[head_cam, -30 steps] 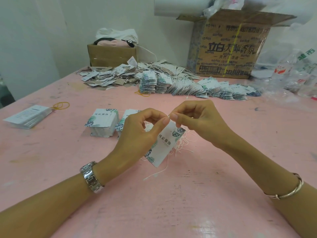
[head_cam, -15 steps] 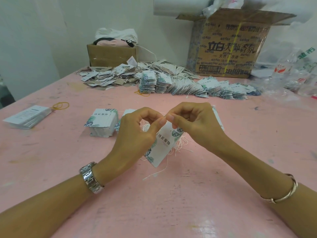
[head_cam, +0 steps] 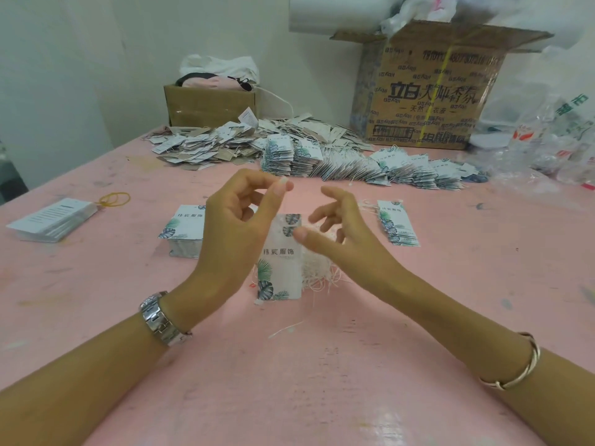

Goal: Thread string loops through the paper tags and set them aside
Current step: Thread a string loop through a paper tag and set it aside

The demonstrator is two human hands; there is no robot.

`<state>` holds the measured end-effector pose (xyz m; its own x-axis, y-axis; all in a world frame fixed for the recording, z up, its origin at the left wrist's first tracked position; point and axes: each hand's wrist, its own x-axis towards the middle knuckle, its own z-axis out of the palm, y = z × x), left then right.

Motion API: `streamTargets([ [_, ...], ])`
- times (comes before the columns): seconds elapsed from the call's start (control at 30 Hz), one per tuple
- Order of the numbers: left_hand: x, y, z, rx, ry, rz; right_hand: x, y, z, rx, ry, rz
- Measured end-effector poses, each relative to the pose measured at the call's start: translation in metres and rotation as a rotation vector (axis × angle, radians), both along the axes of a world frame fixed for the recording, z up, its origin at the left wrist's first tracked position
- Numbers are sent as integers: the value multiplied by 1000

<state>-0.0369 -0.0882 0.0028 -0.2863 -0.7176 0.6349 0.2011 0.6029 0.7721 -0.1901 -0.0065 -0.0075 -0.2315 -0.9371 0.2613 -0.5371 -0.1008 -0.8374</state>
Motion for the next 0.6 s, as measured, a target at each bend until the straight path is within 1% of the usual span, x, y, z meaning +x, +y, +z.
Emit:
streamTargets([
  [0.13,0,-2,4,11,92,-38,12,-4,-8,-30,-181,143],
  [0.3,1,-7,8,38,155,-20,16,-3,-7,-107,-138,149],
  [0.47,2,-16,8,157,262,26,13,-3,-7,-169,-262,151],
  [0.53,2,-19,7,209,279,35,12,-2,-6,-183,-322,181],
  [0.6,2,-22,6,251,290,46,10,0,-3,-188,-342,203],
])
